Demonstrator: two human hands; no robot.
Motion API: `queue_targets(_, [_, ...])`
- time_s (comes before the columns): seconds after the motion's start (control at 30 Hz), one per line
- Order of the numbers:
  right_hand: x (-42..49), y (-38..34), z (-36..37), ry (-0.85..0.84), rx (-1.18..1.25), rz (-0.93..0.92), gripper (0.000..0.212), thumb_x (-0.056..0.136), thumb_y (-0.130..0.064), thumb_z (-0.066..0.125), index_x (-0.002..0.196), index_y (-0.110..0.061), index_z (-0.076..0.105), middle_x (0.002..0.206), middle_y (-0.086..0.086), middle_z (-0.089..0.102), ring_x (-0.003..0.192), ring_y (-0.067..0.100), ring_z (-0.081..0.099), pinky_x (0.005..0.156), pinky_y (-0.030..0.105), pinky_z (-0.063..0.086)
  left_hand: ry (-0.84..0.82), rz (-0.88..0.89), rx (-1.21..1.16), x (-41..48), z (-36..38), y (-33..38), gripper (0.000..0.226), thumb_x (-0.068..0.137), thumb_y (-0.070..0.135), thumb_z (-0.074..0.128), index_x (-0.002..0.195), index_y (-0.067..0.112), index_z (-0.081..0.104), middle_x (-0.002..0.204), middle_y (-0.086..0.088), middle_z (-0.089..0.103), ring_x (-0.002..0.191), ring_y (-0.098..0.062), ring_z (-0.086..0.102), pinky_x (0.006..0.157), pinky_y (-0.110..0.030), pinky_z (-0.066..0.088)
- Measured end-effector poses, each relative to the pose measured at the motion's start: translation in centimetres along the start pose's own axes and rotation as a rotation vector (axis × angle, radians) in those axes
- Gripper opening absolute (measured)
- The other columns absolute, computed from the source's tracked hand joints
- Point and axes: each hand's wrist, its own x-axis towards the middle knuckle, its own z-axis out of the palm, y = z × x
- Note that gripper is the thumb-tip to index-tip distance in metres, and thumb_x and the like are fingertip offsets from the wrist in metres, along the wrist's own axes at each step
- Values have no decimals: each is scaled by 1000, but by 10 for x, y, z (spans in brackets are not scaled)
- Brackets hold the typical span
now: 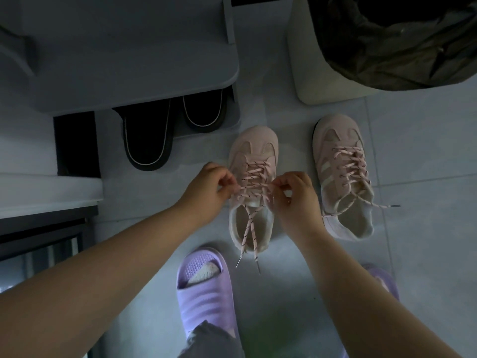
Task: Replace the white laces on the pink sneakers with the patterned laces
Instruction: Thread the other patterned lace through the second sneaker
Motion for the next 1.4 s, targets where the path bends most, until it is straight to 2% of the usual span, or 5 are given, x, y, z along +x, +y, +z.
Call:
queue_targets(0.27, [-2,-7,-4,-9,66,14,9,80,-8,67,87,-10,63,92,-3,52,67,-3,54,61,4,43,31,140,67,3,-4,11,13,79,15,69,85,17,57,97,3,41,90,-16,51,78,-24,43])
queue_targets(0.57, [-10,-9,2,-35,-56,-73,5,78,-7,69,82,-4,68,95,7,53,71,28,63,65,47,55,26,225,400,-10,4,15,20,81,27,68,95,14,65,112,-2,47,105,-20,42,77,-34,45])
queue_targets(0.9, [-18,-6,-4,-29,-4,-7,5,83,-8,65,81,-5,61,98,0,46,73,15,56,67,11,45,57,87,34,-15,-2,-12,16,81,15,67,81,14,52,95,-1,45,84,-14,51,73,-18,38])
queue_targets(1.1, [-24,-11,0,-77,-36,53,35,77,-15,69,91,-23,38,101,0,47,83,23,59,71,45,52,-70,4,105,-14,9,2,66,75,32,72,128,15,35,127,-7,38,100,-23,55,83,-34,49])
queue_targets(1.4, [-23,-4,-13,-72,-106,-16,18,84,-3,53,89,-19,46,94,1,48,76,23,54,69,43,51,43,64,127,-23,9,-5,38,86,7,55,121,12,41,115,-10,44,79,-22,54,69,-33,48])
